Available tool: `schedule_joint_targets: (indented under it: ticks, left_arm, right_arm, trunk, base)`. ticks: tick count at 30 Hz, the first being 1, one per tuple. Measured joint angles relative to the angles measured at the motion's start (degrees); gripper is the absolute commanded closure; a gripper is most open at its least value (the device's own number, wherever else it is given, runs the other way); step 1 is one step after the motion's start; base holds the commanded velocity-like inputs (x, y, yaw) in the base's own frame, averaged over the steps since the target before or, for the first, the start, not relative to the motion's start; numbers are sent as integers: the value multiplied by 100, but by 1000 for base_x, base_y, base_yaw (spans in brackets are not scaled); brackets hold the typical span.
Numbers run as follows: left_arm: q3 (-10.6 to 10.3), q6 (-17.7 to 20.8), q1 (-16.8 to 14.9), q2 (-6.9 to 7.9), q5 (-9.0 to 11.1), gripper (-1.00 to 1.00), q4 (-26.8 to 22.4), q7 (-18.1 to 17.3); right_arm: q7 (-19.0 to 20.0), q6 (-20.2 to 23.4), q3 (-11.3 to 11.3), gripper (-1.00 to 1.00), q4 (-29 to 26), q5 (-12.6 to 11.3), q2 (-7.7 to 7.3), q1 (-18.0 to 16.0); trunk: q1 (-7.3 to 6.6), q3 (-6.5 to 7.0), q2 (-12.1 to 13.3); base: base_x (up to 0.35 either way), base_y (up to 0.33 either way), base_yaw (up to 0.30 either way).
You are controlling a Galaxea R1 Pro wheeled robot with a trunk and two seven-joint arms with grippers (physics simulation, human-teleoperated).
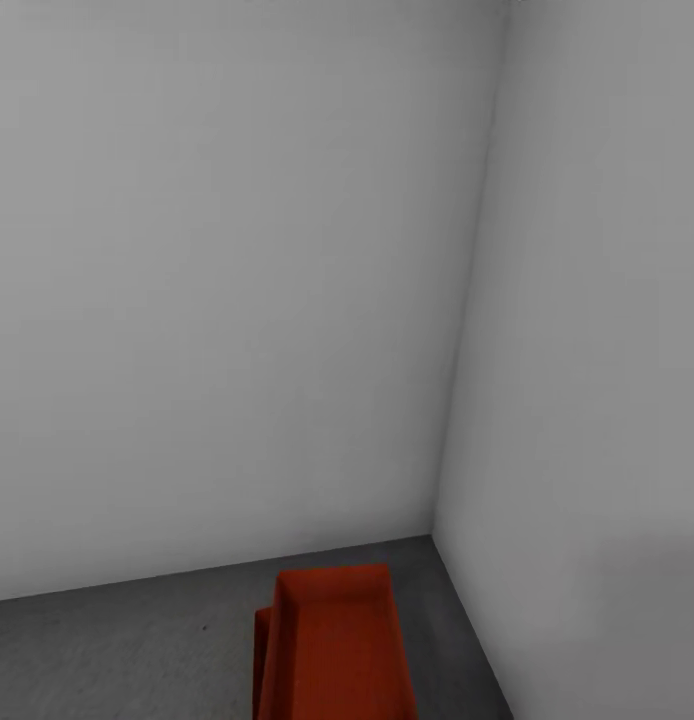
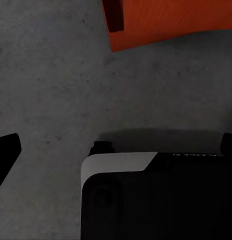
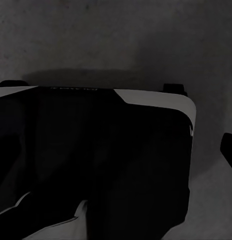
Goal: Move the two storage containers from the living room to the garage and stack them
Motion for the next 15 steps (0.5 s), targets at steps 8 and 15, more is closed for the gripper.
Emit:
schedule_joint_targets:
  ticks: [8, 15]
  left_arm:
    - [0, -141, 78, 1, -6, -100, -4, -11]
    - [0, -177, 166, -2, -3, -100, -11, -10]
  right_arm:
    - [0, 0, 0, -100, 0, 1, 0, 0]
    - [0, 0, 0, -100, -1, -1, -2, -3]
  trunk:
    - [-176, 144, 322]
    - [-329, 262, 597]
  base:
    - [0, 0, 0]
    - [0, 0, 0]
